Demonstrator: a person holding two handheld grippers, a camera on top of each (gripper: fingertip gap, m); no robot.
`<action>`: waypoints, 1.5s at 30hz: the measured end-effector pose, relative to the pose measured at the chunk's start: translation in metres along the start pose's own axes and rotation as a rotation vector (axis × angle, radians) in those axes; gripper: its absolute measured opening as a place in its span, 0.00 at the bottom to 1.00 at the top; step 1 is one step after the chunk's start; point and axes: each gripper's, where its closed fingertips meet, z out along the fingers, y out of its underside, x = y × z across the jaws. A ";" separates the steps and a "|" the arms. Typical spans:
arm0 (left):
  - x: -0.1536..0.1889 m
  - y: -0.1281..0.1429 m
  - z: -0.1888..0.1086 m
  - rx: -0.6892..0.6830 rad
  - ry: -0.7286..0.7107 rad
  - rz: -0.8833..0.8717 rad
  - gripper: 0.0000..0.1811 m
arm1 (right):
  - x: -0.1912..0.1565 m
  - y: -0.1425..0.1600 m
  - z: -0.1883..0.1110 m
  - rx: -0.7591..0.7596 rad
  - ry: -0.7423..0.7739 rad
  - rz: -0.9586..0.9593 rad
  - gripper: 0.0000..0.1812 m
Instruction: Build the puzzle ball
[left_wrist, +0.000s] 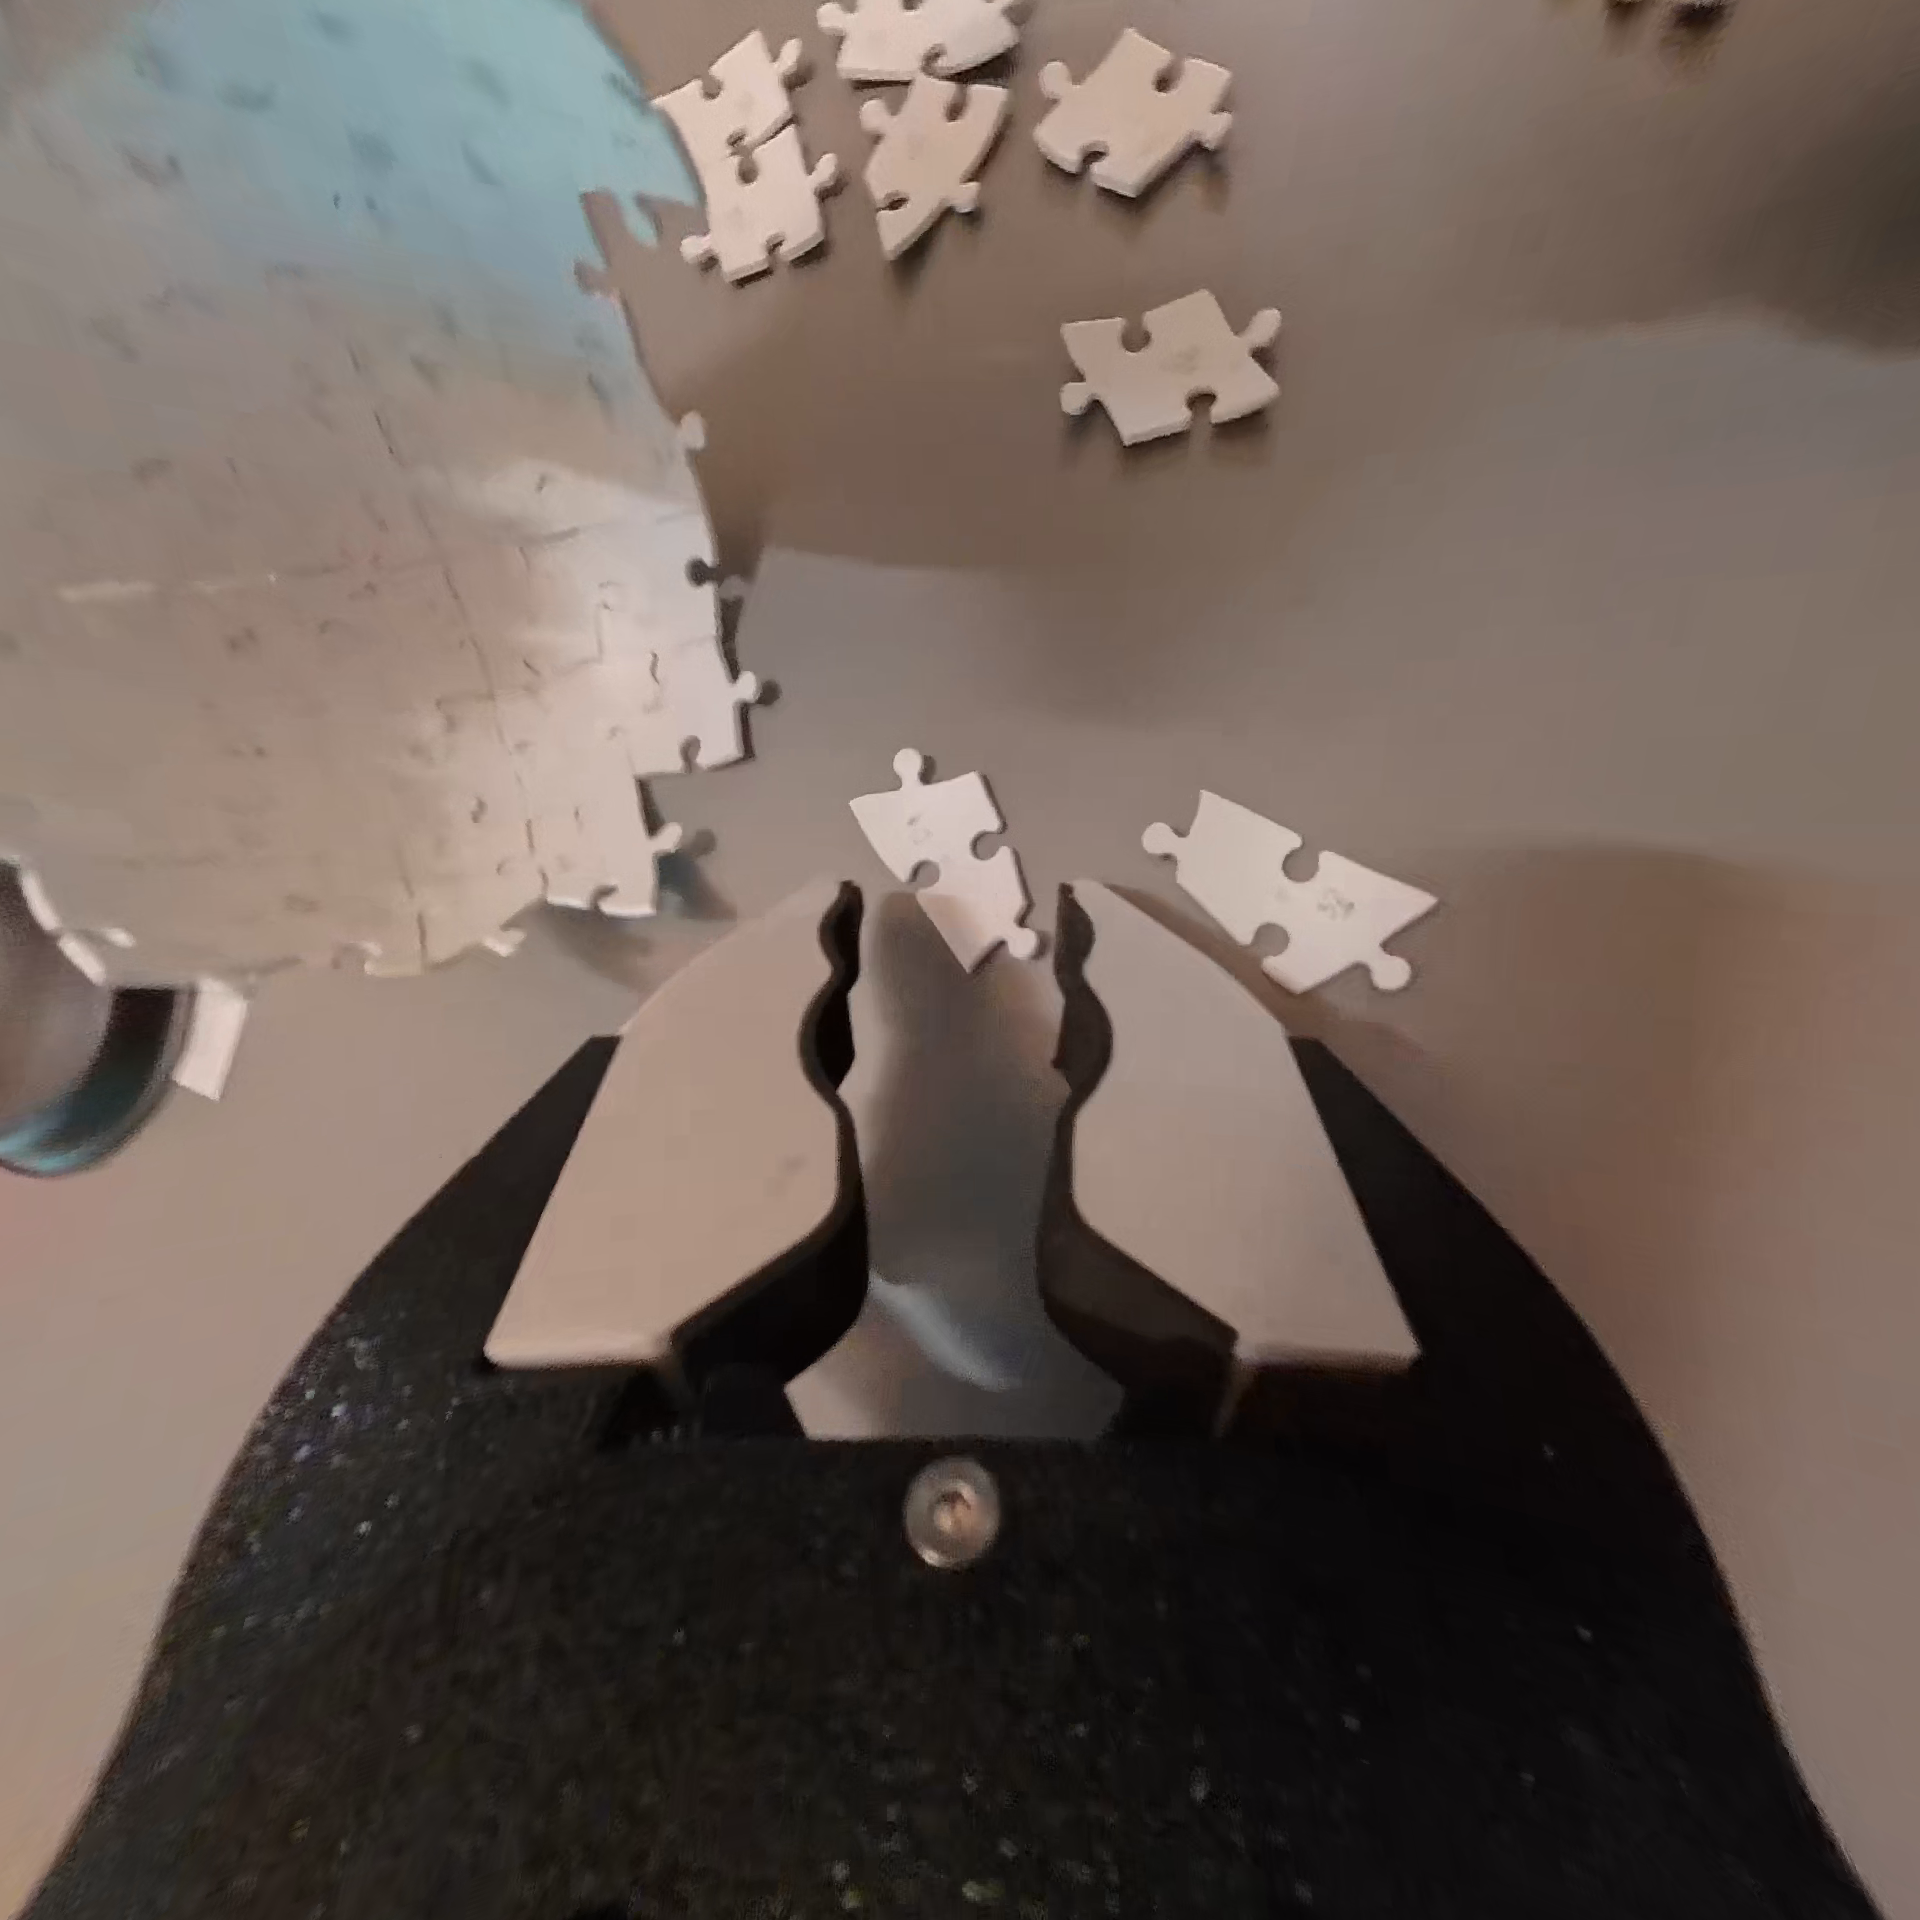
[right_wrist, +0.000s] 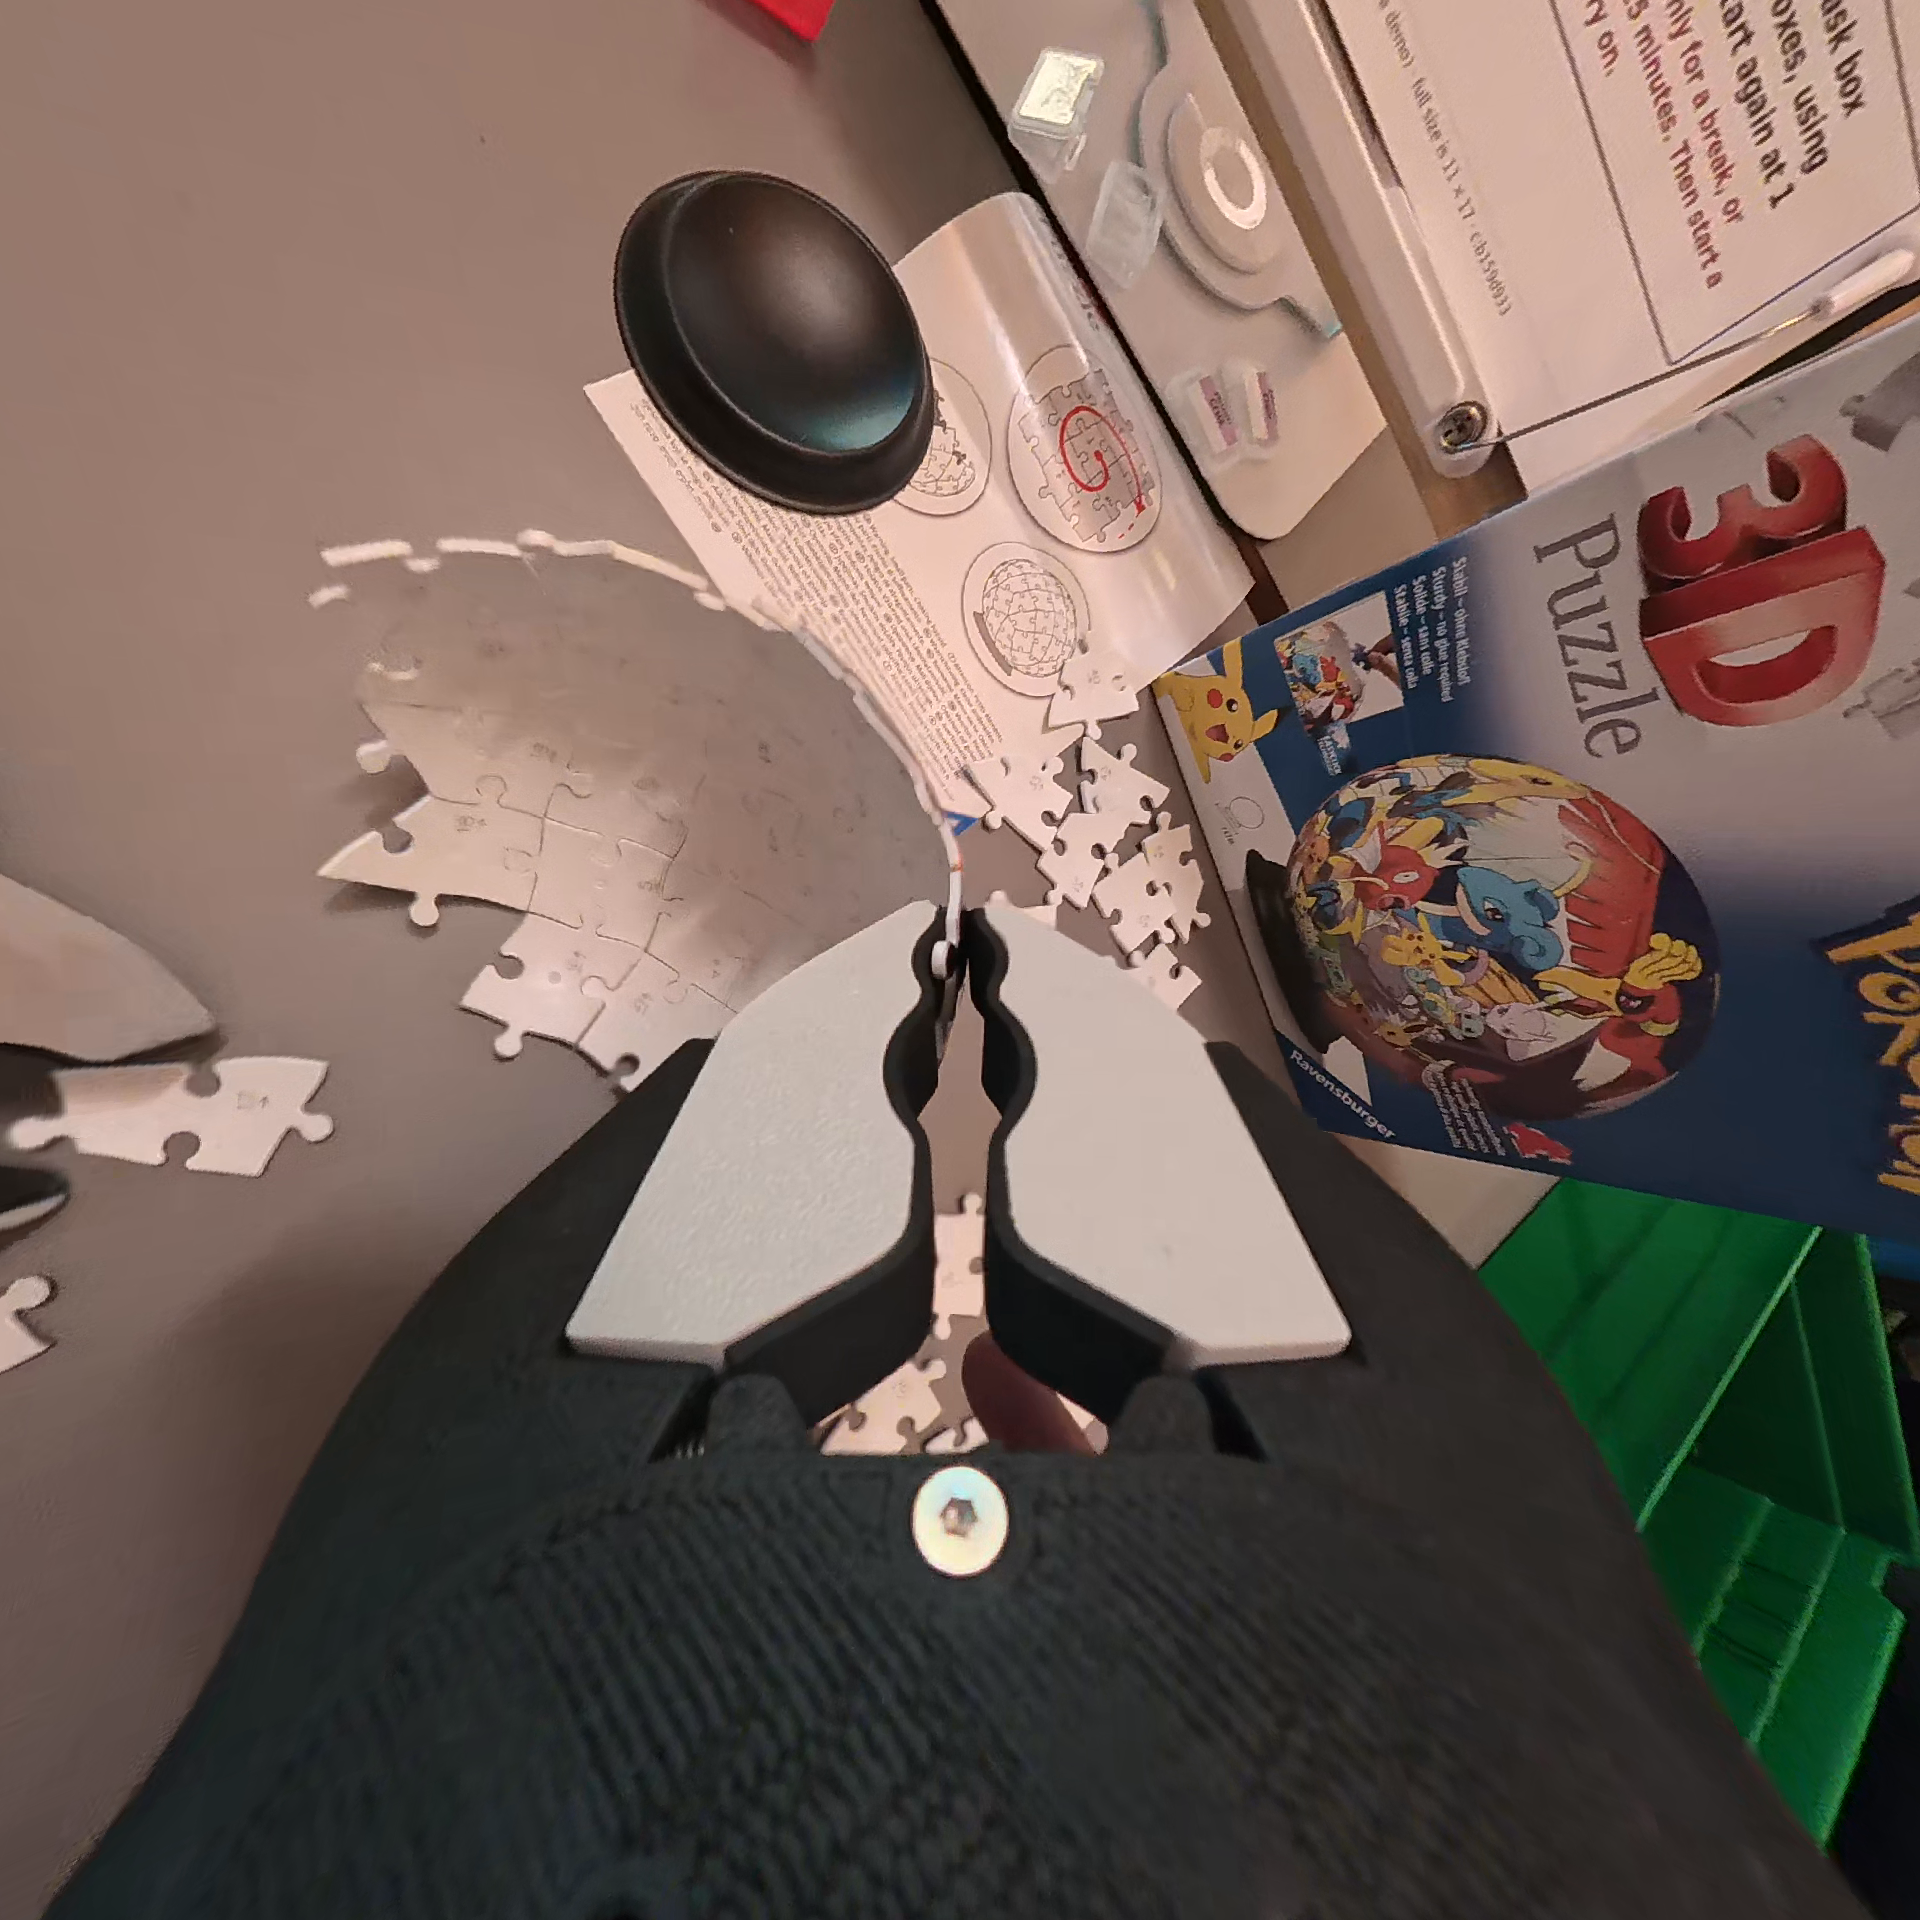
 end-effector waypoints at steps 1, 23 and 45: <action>0.000 0.000 -0.001 0.001 0.007 -0.055 0.21 | 0.001 -0.002 0.001 0.003 0.011 -0.006 0.02; -0.002 0.006 0.002 -0.020 -0.152 -0.492 0.08 | -0.006 -0.014 0.001 0.008 0.037 -0.089 0.02; -0.047 -0.002 -0.003 0.153 -0.149 -0.898 0.01 | -0.007 -0.021 -0.001 0.000 0.114 -0.179 0.02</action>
